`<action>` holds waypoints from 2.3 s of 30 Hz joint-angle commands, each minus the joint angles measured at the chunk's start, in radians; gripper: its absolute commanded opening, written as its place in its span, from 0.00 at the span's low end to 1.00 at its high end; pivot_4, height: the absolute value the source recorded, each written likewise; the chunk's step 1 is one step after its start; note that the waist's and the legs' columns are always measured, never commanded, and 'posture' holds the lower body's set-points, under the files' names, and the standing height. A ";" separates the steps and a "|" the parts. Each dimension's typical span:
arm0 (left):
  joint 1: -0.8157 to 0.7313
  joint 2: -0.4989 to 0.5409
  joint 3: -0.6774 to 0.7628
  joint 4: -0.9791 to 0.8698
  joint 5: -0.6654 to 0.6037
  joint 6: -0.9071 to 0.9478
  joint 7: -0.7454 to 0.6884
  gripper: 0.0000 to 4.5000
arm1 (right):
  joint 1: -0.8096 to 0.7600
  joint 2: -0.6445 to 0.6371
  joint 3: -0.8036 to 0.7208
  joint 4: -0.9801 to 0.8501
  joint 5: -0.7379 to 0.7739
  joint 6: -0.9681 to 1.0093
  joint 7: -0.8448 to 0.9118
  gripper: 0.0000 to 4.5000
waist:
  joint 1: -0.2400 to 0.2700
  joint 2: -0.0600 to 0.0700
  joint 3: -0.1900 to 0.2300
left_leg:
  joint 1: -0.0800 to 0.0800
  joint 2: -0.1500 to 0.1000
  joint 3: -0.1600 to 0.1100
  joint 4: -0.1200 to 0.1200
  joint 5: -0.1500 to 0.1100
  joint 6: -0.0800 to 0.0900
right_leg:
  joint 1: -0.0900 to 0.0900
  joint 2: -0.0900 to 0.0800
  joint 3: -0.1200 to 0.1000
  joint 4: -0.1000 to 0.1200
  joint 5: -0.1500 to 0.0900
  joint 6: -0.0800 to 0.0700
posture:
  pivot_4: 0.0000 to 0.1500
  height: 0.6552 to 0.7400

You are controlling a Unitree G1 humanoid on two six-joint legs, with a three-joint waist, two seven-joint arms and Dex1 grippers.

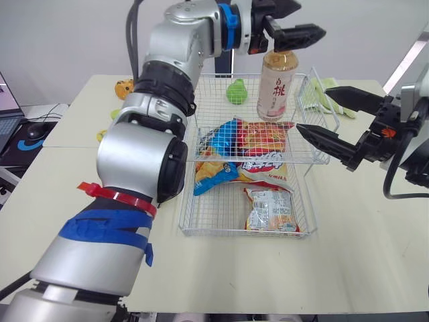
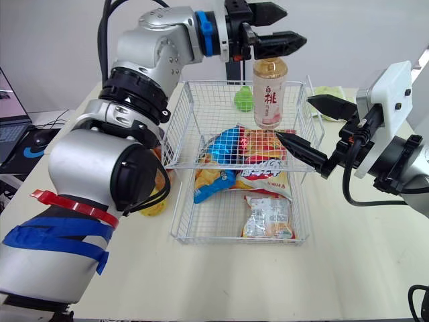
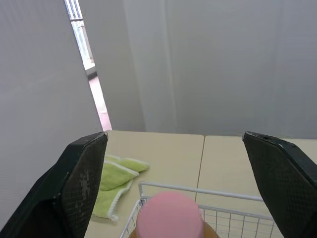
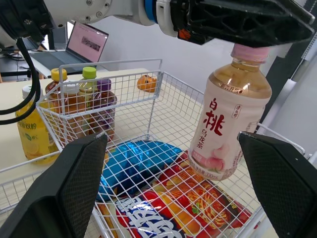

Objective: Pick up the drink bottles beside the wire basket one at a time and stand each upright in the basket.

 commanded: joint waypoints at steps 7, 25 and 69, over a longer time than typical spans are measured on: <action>0.056 0.233 0.083 -0.288 -0.088 0.201 -0.045 1.00 | -0.117 0.024 0.088 0.045 0.011 -0.044 0.092 1.00 | -0.002 0.000 0.000 | 0.001 0.000 -0.001 0.001 0.001 -0.002 | -0.001 0.000 0.000 0.002 0.000 0.000 | 1.00 1.00; 1.197 0.683 0.689 -1.113 -0.233 0.414 0.165 1.00 | -0.330 0.248 0.335 0.251 -0.121 -0.129 0.342 1.00 | -0.023 0.001 -0.001 | 0.001 0.001 -0.005 0.010 0.002 -0.003 | 0.002 0.001 -0.002 0.006 0.001 -0.001 | 1.00 1.00; 1.480 0.438 0.444 -1.146 -0.286 0.151 0.486 1.00 | -0.155 0.248 0.270 0.058 -0.105 -0.062 0.318 1.00 | 0.007 -0.002 -0.003 | 0.016 0.002 -0.006 0.001 0.001 -0.002 | 0.017 0.002 -0.003 -0.005 0.003 -0.002 | 1.00 1.00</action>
